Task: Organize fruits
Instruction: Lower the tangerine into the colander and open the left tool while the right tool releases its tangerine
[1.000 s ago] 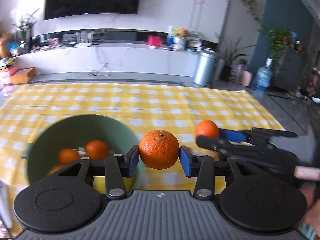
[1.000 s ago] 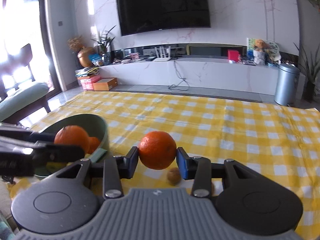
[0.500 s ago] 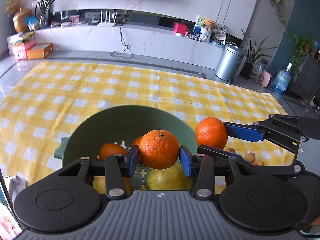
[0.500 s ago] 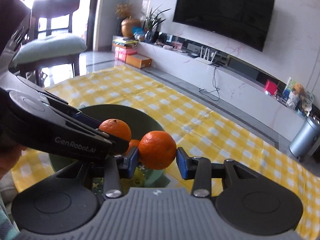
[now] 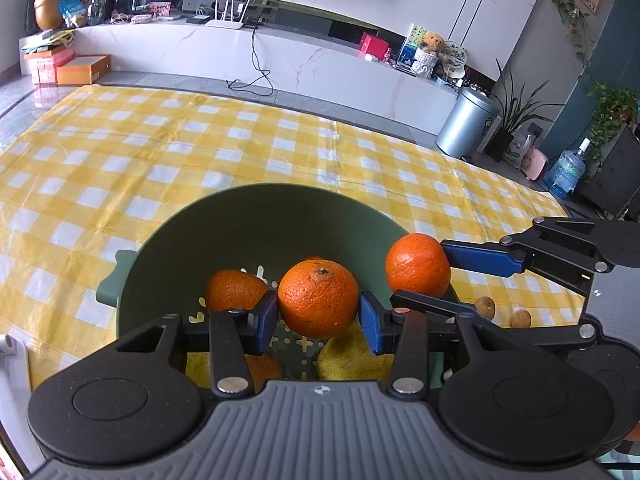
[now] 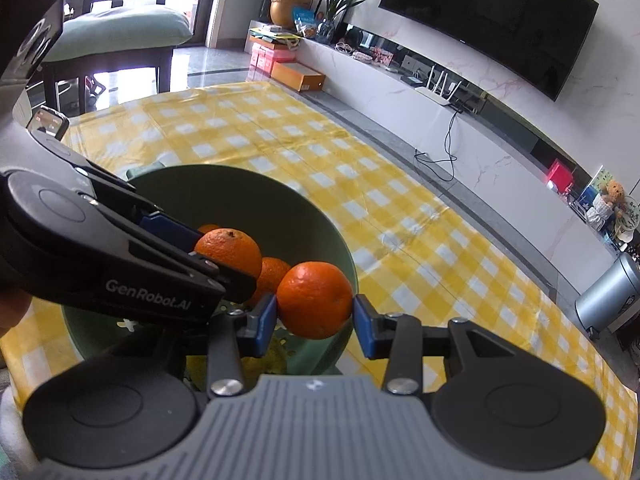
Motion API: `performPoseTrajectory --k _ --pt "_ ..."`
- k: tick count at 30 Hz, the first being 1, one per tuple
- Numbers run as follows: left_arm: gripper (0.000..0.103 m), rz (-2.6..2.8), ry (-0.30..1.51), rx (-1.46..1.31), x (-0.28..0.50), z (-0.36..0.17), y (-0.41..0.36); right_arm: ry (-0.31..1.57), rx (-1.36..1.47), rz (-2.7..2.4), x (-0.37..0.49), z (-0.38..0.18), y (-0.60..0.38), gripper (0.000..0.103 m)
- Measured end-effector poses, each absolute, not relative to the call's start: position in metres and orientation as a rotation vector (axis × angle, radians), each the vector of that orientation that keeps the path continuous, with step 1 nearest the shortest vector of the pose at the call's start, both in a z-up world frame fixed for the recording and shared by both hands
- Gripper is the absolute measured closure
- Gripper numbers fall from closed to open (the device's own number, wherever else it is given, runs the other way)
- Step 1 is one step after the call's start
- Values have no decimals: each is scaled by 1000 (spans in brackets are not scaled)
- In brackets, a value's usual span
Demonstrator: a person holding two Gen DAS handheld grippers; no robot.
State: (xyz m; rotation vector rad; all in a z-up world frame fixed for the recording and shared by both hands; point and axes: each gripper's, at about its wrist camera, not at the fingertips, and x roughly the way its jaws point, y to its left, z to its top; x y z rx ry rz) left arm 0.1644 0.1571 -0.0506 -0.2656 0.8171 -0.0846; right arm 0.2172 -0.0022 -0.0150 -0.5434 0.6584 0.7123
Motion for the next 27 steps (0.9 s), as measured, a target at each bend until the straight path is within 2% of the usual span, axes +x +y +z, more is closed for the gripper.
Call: performPoseTrajectory --k 20,24,27 --pt "53 -67 857 -276 169 -61 160 627 -655 718 217 -25 8 63" --pt "48 -66 857 -272 168 -60 160 640 -659 718 216 -23 9 63" --pt "44 -60 836 -255 164 -57 160 644 -648 710 216 -21 8 58"
